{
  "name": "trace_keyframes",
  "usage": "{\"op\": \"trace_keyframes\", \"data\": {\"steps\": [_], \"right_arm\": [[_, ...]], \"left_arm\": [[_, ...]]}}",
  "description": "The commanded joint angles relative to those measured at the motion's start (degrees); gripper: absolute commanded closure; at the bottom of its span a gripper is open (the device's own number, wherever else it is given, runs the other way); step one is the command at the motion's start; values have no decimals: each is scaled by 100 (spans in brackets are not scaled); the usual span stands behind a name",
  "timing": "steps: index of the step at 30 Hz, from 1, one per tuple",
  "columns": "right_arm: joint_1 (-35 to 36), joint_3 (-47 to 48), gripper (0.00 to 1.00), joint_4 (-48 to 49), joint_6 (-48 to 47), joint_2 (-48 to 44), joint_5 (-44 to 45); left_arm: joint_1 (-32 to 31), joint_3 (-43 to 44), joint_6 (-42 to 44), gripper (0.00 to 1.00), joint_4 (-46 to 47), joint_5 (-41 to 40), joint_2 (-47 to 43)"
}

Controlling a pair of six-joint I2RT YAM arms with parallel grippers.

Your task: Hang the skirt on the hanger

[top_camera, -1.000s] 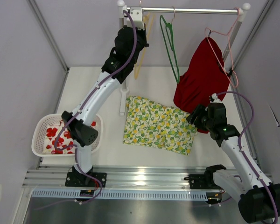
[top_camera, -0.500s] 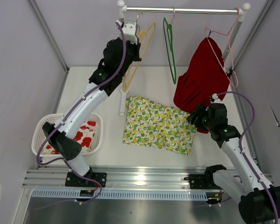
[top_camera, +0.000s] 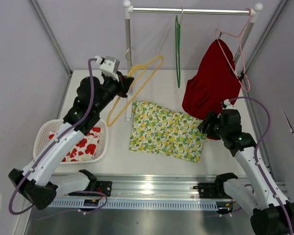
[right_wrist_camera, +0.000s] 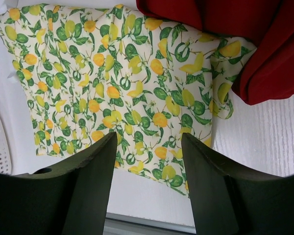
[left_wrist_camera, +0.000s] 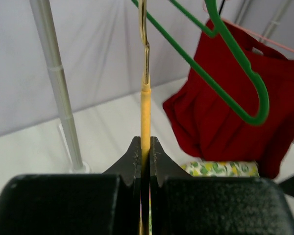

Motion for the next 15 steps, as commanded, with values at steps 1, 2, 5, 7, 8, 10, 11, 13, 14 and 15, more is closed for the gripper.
{"op": "trace_keyframes", "data": {"steps": [1, 2, 5, 7, 8, 10, 11, 13, 14, 15], "right_arm": [[-19, 526, 39, -417, -199, -186, 50], [-2, 579, 39, -488, -217, -212, 50], [-2, 737, 39, -699, -234, -318, -3], [16, 816, 39, -804, -208, -344, -47], [25, 834, 39, -822, -199, -344, -64], [77, 869, 40, -884, -208, -344, -73], [95, 895, 40, -919, -199, -327, -65], [174, 931, 40, -980, -199, -318, -21], [209, 957, 40, -998, -173, -309, -3], [244, 983, 40, -1007, -164, -318, 14]], "left_arm": [[190, -873, -614, 100, 204, 1335, -681], [190, -1216, -685, 100, 273, 1538, -805], [190, -1868, -948, 100, 335, 2155, -1166], [190, -2308, -1054, 100, 423, 2382, -1446], [190, -2718, -1115, 100, 528, 2427, -1535], [190, -2968, -1291, 100, 634, 2585, -1685], [199, -3221, -1440, 100, 687, 2803, -1799], [182, -3548, -1669, 100, 1213, 3094, -1835], [173, -3792, -1809, 100, 1441, 3461, -1826], [112, -3891, -2045, 100, 1661, 3604, -1765]]}}
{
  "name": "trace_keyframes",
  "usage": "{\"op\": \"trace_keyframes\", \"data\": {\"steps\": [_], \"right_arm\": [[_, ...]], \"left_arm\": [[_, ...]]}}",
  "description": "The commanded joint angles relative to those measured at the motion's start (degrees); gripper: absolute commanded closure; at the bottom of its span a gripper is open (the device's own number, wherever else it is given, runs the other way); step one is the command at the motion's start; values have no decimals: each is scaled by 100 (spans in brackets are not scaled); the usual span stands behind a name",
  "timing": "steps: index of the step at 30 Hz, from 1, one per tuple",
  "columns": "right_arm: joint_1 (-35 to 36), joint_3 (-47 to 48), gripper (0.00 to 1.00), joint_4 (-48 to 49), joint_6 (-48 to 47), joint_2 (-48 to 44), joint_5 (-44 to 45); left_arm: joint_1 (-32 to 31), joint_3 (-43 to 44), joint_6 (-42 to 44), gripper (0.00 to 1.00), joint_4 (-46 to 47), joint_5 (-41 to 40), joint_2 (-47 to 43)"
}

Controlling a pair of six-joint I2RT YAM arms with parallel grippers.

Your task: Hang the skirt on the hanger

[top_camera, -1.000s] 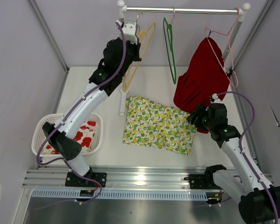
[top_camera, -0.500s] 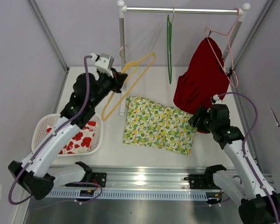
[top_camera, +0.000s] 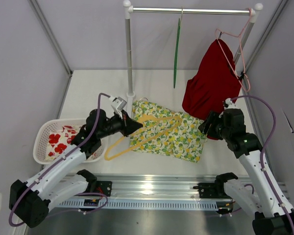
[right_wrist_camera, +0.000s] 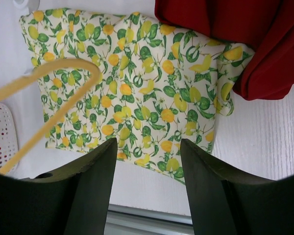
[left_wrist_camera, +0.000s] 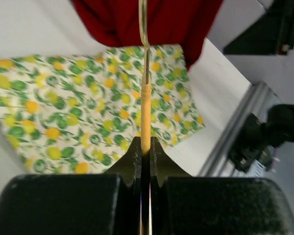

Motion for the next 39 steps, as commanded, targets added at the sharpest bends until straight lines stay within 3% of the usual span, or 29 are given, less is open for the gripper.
{"op": "trace_keyframes", "data": {"steps": [1, 7, 12, 17, 21, 30, 39], "right_arm": [[183, 334, 41, -209, -16, -12, 80], [544, 536, 41, -429, 99, -30, 344], [878, 572, 41, -604, 292, -117, 678], [1177, 353, 42, -754, 590, -179, 793], [1493, 36, 43, -807, 872, -302, 880], [1704, -342, 49, -939, 1258, -355, 1205], [2187, -1291, 54, -552, 2190, -284, 1434]], "left_arm": [[-124, -435, -725, 100, 1445, 995, -62], [-669, -797, -1068, 100, 2535, 1339, 526], [-1127, -675, -998, 100, 2819, 1357, 1282], [-1232, -753, -1129, 100, 3565, 1523, 2291], [-1268, -920, -1551, 100, 4942, 1989, 3057], [-1364, -964, -2158, 100, 6632, 2332, 4534], [-1356, -833, -2044, 100, 6757, 2262, 5299]]}}
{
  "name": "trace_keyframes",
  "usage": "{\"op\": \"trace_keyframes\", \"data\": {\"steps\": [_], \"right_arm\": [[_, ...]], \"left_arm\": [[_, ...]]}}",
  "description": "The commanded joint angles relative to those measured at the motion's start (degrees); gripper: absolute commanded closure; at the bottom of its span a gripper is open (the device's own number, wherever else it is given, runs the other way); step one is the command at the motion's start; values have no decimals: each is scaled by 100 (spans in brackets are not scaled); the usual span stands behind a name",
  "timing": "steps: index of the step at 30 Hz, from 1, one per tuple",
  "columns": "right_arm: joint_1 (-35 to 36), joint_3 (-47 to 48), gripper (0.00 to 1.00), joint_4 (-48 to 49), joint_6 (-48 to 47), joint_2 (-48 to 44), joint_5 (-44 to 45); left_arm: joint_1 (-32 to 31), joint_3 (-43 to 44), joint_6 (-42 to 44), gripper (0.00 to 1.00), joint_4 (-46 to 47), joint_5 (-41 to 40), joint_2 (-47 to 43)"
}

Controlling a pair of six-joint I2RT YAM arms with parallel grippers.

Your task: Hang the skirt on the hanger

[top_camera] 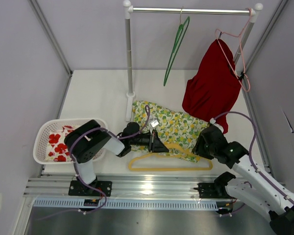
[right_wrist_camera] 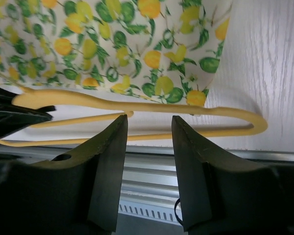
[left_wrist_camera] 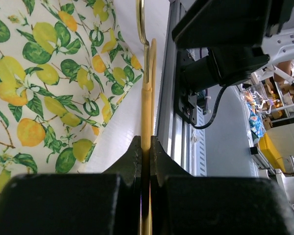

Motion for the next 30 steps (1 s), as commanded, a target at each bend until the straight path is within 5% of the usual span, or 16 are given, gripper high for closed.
{"op": "trace_keyframes", "data": {"steps": [1, 14, 30], "right_arm": [[186, -353, 56, 147, 671, -127, 302], [247, -1031, 61, 542, 1041, -75, 372], [256, -1479, 50, 824, 1120, 66, 451]], "left_arm": [[-18, 177, 139, 100, 465, 100, 185], [360, 230, 87, 100, 772, 346, 590], [395, 335, 245, 100, 429, 425, 616]]}}
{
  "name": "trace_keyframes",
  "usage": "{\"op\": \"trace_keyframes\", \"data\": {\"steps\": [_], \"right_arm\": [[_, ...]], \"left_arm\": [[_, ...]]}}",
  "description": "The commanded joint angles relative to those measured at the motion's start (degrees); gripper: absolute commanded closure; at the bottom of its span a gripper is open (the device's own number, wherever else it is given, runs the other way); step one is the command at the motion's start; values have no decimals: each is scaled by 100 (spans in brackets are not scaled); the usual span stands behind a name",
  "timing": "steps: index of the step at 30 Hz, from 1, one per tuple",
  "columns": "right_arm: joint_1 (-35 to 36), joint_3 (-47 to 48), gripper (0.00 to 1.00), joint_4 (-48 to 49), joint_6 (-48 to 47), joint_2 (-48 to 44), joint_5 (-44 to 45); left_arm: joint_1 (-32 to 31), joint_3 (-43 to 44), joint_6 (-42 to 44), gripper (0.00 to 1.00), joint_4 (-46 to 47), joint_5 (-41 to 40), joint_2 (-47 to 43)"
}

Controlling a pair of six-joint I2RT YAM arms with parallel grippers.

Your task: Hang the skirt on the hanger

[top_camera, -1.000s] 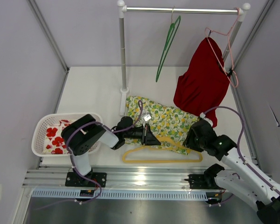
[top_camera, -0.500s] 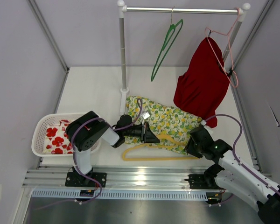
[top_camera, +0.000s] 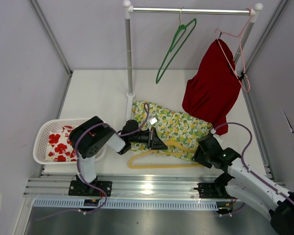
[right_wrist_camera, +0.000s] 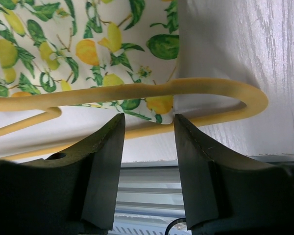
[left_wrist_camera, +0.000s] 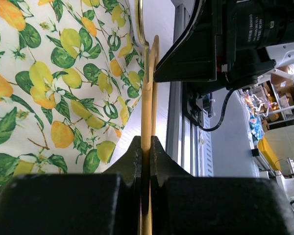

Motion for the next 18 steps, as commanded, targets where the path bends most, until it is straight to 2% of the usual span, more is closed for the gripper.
{"op": "trace_keyframes", "data": {"steps": [1, 8, 13, 15, 18], "right_arm": [[33, -140, 50, 225, 137, 38, 200], [33, -166, 49, 497, 120, 204, 244], [33, -105, 60, 665, 84, 372, 226], [42, -52, 70, 612, 49, 337, 217], [33, 158, 80, 393, -3, 197, 296]], "left_arm": [[37, 159, 293, 100, 40, 121, 61], [45, 273, 408, 100, -241, 121, 52], [54, 326, 478, 100, -373, 139, 43], [54, 369, 556, 100, -470, 130, 26], [72, 387, 653, 100, -610, 113, 8]]}}
